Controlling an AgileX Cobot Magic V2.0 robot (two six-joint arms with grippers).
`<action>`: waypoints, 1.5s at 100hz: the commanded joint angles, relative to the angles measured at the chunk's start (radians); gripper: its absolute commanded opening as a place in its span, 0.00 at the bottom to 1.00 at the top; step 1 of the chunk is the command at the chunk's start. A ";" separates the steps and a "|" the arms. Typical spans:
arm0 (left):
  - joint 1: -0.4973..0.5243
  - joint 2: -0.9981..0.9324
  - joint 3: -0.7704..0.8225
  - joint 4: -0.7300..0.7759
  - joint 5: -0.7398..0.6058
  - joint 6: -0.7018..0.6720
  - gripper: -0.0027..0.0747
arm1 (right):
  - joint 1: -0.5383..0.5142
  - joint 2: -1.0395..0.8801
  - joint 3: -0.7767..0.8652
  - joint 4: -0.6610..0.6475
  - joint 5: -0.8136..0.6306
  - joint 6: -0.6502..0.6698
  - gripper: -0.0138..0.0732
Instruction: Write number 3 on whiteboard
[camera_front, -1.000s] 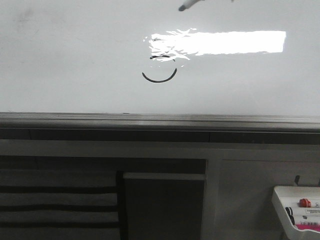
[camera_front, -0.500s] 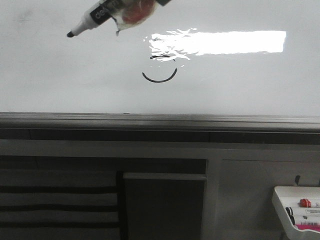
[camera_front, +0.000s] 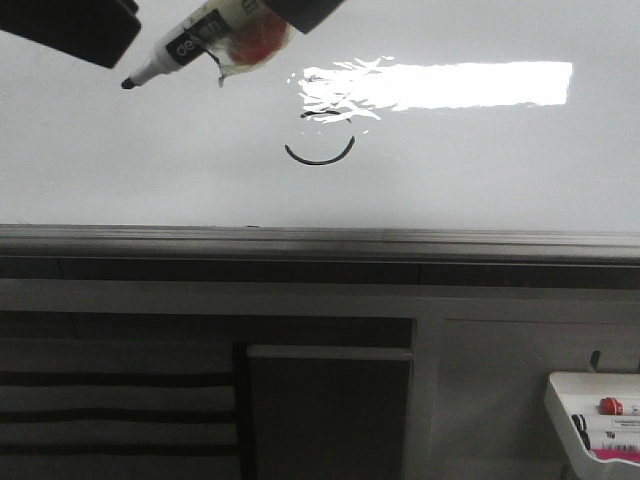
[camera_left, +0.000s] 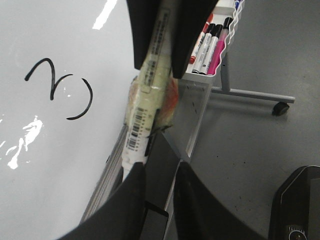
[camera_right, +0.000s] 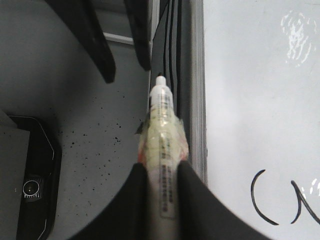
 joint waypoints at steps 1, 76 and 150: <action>-0.018 0.015 -0.044 -0.031 -0.054 0.005 0.18 | 0.003 -0.029 -0.025 0.029 -0.050 -0.026 0.09; -0.022 0.107 -0.111 -0.017 -0.027 0.006 0.32 | 0.020 -0.029 -0.027 0.033 -0.061 -0.058 0.09; -0.022 0.115 -0.111 -0.015 -0.050 0.006 0.03 | 0.020 -0.029 -0.027 0.057 -0.043 -0.057 0.09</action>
